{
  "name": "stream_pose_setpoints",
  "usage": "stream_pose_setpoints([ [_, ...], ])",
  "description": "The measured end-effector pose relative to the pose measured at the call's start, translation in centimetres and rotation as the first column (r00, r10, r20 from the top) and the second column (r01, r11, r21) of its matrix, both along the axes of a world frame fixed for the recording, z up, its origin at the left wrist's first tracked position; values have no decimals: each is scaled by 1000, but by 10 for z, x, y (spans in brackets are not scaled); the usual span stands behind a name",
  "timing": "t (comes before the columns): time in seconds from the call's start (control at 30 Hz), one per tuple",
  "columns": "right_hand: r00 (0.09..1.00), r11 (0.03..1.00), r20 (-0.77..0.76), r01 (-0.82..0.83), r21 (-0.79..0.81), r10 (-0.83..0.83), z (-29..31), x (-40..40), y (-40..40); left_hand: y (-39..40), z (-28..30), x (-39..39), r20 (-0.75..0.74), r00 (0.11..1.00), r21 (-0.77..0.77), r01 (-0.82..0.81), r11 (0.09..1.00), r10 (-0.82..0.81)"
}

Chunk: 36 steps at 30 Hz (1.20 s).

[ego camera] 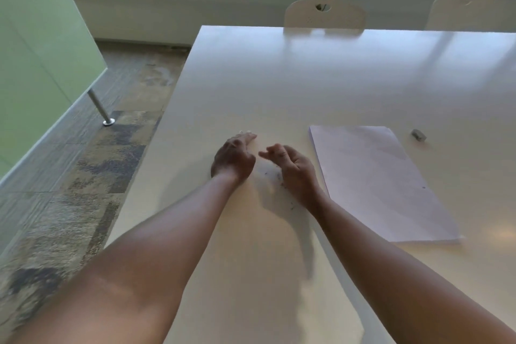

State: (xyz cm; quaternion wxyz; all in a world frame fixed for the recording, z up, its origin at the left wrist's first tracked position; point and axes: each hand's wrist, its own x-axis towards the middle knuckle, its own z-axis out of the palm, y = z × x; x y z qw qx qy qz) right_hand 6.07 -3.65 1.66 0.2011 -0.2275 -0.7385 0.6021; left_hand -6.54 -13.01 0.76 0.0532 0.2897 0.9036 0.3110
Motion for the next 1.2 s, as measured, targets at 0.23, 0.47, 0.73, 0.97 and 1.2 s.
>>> stream_pose_setpoints([
  [0.23,937,904,347,-110,412,-43,5,2,-2,-9,0,6,23,999,6,-28,1000,28],
  [0.47,996,986,85,-11,168,-4,-1,5,-9,-8,2,4,12,1000,-3,-12,1000,12],
  [0.73,938,921,324,-229,316,122,5,2,-9,-28,15,-24,53,987,-48,156,987,-153],
  [0.97,961,934,258,-177,309,97,6,-9,-10,-47,5,-39,-77,996,-23,53,998,-55],
  [1.2,944,912,261,-278,301,202,7,-6,-32,-49,-7,-46,-95,994,-40,55,998,-59],
])
